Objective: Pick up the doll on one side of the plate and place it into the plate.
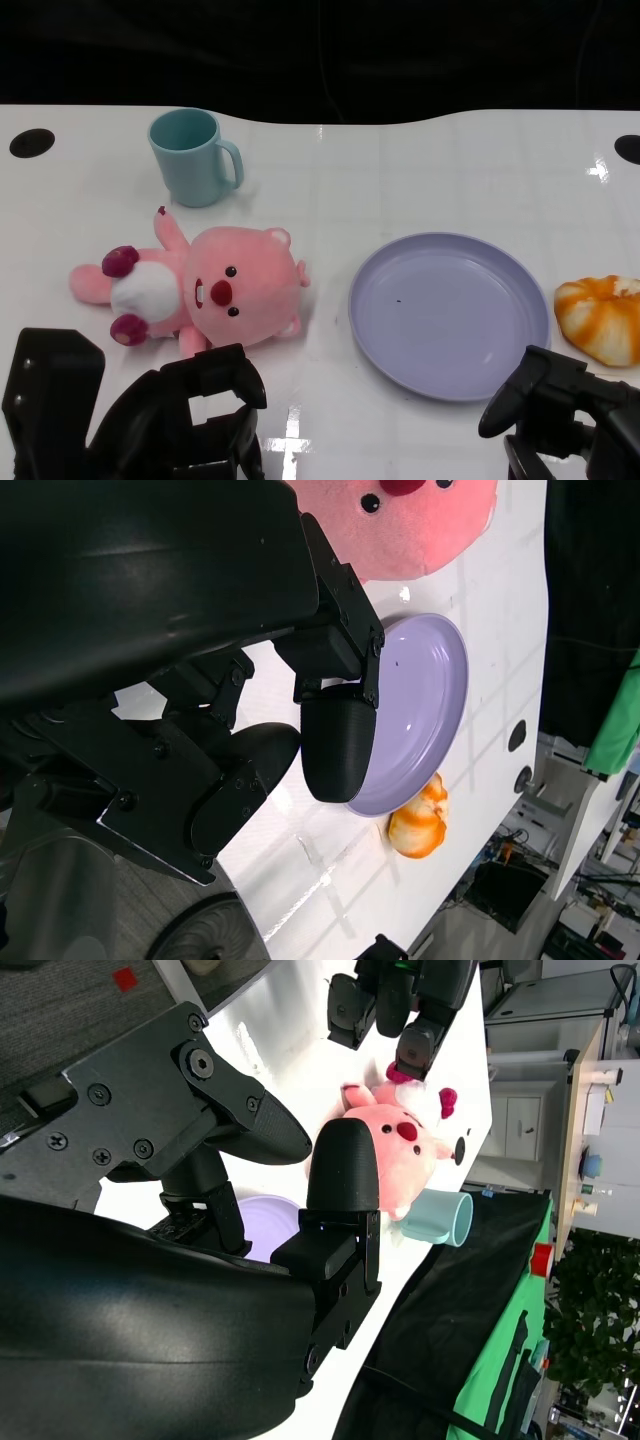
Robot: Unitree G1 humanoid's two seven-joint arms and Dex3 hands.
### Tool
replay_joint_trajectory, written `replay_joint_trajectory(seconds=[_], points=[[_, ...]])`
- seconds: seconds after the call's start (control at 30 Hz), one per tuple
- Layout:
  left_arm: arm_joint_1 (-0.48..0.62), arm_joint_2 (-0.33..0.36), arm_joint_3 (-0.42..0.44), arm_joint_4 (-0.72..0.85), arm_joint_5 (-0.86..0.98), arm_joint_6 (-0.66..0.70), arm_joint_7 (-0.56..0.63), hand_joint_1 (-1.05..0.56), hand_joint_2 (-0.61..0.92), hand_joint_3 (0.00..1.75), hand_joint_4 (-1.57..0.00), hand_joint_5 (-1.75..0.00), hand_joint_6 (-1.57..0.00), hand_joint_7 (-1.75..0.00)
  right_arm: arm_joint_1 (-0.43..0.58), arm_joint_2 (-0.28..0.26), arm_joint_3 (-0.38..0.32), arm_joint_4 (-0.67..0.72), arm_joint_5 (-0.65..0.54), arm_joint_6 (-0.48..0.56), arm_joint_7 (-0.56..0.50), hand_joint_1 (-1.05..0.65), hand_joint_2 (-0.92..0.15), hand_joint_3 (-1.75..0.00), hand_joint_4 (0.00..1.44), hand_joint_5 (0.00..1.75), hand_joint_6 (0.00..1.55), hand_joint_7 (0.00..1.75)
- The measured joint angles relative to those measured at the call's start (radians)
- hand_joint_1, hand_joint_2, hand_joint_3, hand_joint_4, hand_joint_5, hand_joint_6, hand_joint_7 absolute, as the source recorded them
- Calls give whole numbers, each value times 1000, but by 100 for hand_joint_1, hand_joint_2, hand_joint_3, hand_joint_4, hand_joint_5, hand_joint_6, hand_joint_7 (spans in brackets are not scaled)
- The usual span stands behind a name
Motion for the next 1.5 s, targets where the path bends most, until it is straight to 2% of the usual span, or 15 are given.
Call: replay_joint_trajectory(seconds=[1.17, 1.27, 1.4, 1.47, 1.5], points=[[0, 1, 11, -1, -11, 5, 1, -11, 46, 135, -81, -174, -73, -157, 2, 0, 1, -11, 1, 22, -3, -16, -52, -123, 67, 175, 49, 154], [0, 1, 20, -1, -11, 2, 1, -12, 47, 133, -80, -168, -75, -148, 2, 0, 2, -11, 0, 22, -3, -16, -52, -123, 67, 175, 49, 154], [0, 0, 23, -7, -10, -3, 2, -14, 45, 132, -76, -154, -75, -126, 1, 0, 4, -11, 0, 22, -3, -16, -52, -123, 67, 175, 49, 154], [0, -3, 29, -18, -10, -3, 2, -17, 43, 128, -75, -148, -76, -116, 1, 0, 4, -11, 0, 22, -3, -16, -52, -123, 67, 175, 48, 154], [0, -4, 32, -23, -10, -4, 3, -20, 44, 120, -76, -143, -76, -107, 1, 0, 4, -11, 0, 22, -3, -16, -52, -123, 67, 175, 48, 154]])
